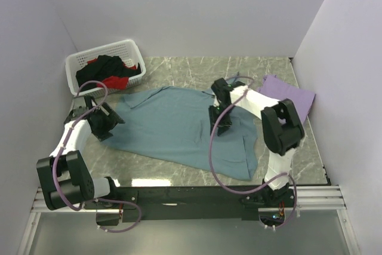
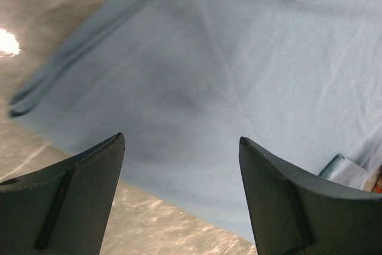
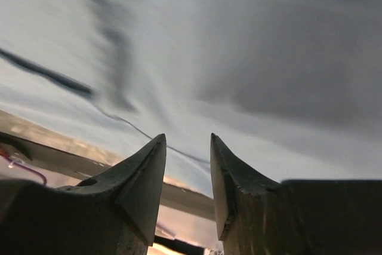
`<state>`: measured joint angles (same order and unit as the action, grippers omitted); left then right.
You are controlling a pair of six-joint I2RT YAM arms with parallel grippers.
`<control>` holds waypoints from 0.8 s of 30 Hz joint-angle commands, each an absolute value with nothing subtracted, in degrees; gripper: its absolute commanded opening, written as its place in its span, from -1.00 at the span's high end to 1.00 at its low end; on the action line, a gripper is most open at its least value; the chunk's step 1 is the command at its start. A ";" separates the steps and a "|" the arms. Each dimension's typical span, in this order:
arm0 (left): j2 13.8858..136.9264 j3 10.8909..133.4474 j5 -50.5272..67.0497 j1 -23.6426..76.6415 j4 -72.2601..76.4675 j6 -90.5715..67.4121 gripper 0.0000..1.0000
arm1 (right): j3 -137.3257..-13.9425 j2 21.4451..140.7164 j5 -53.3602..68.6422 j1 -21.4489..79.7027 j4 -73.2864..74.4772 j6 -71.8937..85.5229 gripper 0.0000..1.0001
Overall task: Fold and stack the t-shirts
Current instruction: Fold the tshirt
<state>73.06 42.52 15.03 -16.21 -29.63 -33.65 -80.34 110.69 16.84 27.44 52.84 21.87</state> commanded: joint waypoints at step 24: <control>77.09 34.28 10.28 -11.16 -24.34 -49.04 -0.75 | -49.66 100.47 11.34 22.24 46.84 30.41 0.11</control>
<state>79.79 38.11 13.50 -10.44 -18.15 -45.98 -55.24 98.98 16.95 22.11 45.78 30.20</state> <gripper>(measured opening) 0.867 0.444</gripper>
